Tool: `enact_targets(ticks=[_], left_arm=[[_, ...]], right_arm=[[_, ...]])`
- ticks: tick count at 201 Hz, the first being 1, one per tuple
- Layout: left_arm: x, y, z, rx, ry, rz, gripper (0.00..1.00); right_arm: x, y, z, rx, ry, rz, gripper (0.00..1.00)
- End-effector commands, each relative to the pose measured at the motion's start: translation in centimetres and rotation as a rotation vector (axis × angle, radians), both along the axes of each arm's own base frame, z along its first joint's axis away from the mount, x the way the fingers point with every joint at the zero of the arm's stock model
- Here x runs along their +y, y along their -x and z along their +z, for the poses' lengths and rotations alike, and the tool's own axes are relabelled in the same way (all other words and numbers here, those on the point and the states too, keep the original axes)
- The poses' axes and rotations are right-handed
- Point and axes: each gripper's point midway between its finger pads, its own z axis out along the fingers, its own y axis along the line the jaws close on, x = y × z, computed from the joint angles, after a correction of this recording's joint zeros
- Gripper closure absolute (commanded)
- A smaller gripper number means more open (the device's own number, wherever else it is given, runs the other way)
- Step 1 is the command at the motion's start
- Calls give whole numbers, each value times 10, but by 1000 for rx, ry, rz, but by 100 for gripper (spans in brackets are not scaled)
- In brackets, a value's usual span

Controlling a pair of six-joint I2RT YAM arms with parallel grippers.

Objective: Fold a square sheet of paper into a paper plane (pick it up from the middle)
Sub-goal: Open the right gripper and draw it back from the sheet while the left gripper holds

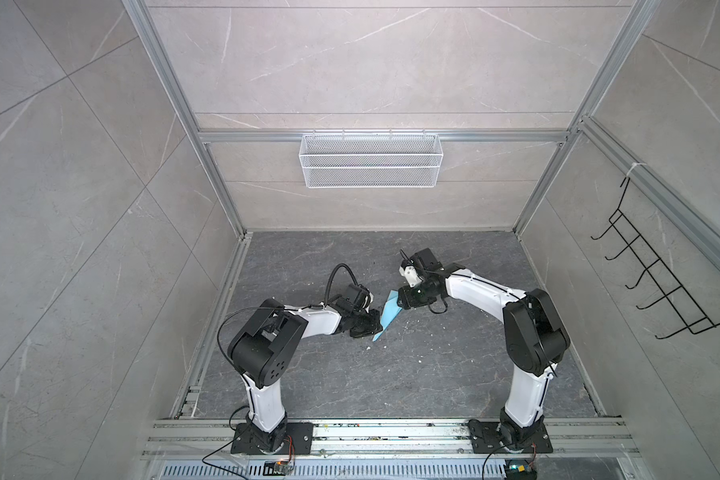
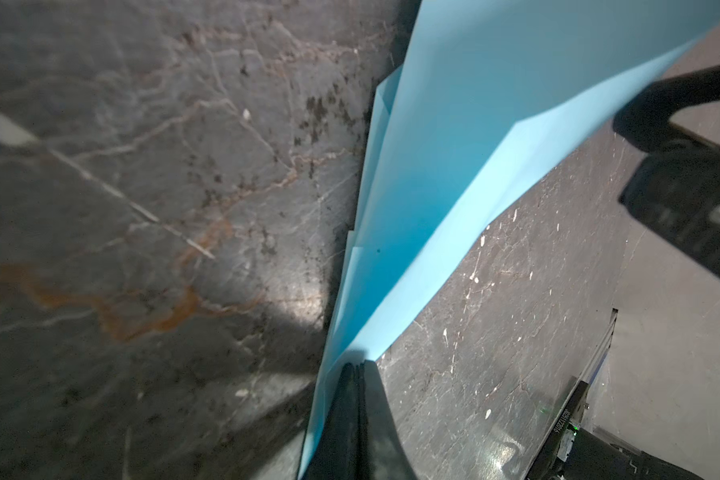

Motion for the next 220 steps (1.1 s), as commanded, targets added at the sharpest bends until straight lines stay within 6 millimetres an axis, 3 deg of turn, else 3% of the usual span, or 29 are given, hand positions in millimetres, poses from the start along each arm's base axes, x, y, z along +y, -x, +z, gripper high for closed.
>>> enact_targets(ticks=[1, 58, 118, 185, 220], left_arm=[[29, 25, -31, 105, -138, 5, 100], [29, 25, -30, 107, -138, 11, 100], [26, 22, -22, 94, -122, 7, 100], [-15, -4, 34, -43, 71, -77, 97], [-27, -22, 44, -88, 102, -66, 97]], right_arm=[[11, -7, -7, 16, -79, 12, 43], [25, -9, -19, 58, -133, 90, 54], [22, -11, -39, 107, -94, 68, 61], [14, -9, -58, 157, -48, 9, 59], [7, -6, -67, 186, -5, -18, 58]])
